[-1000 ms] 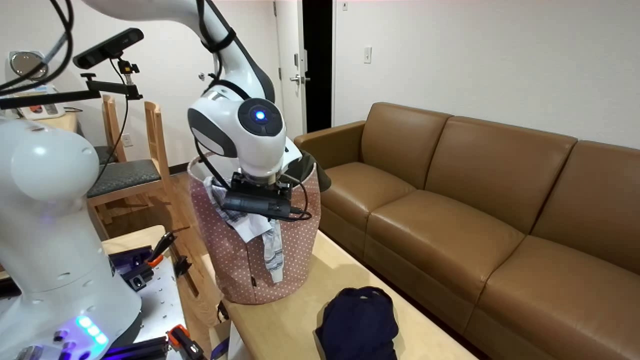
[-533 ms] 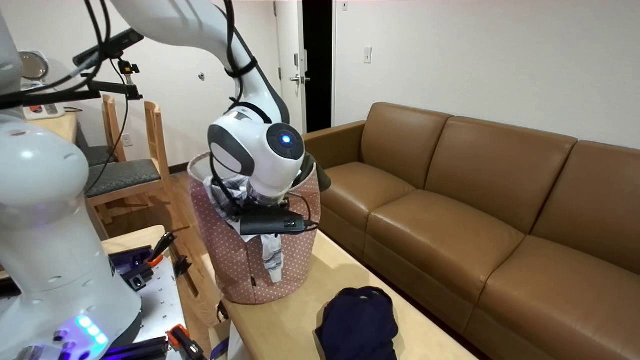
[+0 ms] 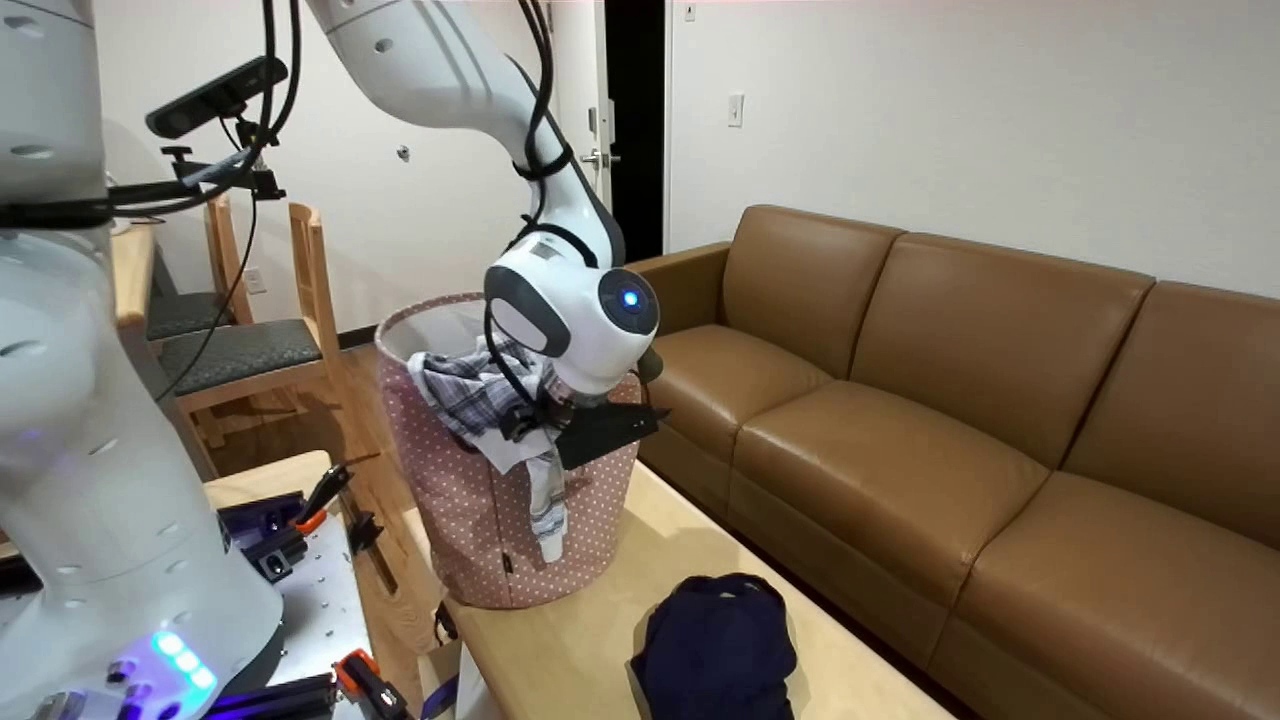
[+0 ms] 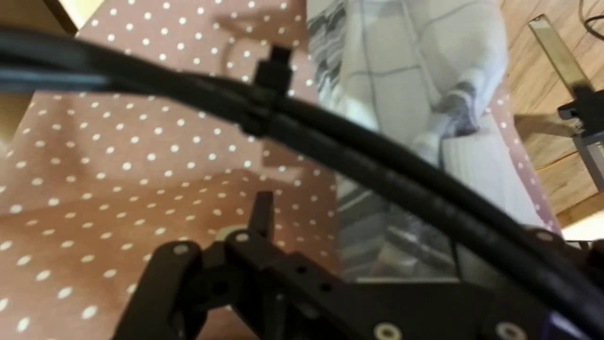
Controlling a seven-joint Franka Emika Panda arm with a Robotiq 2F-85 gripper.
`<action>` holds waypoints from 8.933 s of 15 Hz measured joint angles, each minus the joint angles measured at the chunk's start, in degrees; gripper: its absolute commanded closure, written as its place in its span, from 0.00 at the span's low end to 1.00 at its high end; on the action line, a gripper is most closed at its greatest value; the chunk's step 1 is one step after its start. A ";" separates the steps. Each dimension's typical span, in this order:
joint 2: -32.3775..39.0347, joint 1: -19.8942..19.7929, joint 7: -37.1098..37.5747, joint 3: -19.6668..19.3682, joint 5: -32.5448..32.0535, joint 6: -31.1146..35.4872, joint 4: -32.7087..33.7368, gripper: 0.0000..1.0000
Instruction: Put the checked garment in the laundry basket
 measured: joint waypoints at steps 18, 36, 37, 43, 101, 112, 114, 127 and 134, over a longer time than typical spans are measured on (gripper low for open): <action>-7.91 -18.36 8.22 3.28 16.07 -11.24 -3.18 0.97; -42.11 -1.82 17.37 35.43 45.92 18.58 -9.74 0.98; -39.04 -2.34 17.70 37.53 45.79 21.89 -8.49 0.98; -34.05 -3.51 17.53 39.04 45.44 24.99 -6.59 0.94; 9.37 53.92 35.62 -8.22 85.55 66.46 10.09 0.00; 2.00 81.62 39.73 -41.45 85.53 66.39 5.19 0.00; 1.77 86.48 40.38 -46.89 85.52 66.33 4.70 0.00; -2.75 93.35 40.17 -61.85 83.93 66.27 -0.01 0.00; -6.82 96.11 37.47 -76.92 82.48 66.25 -2.39 0.00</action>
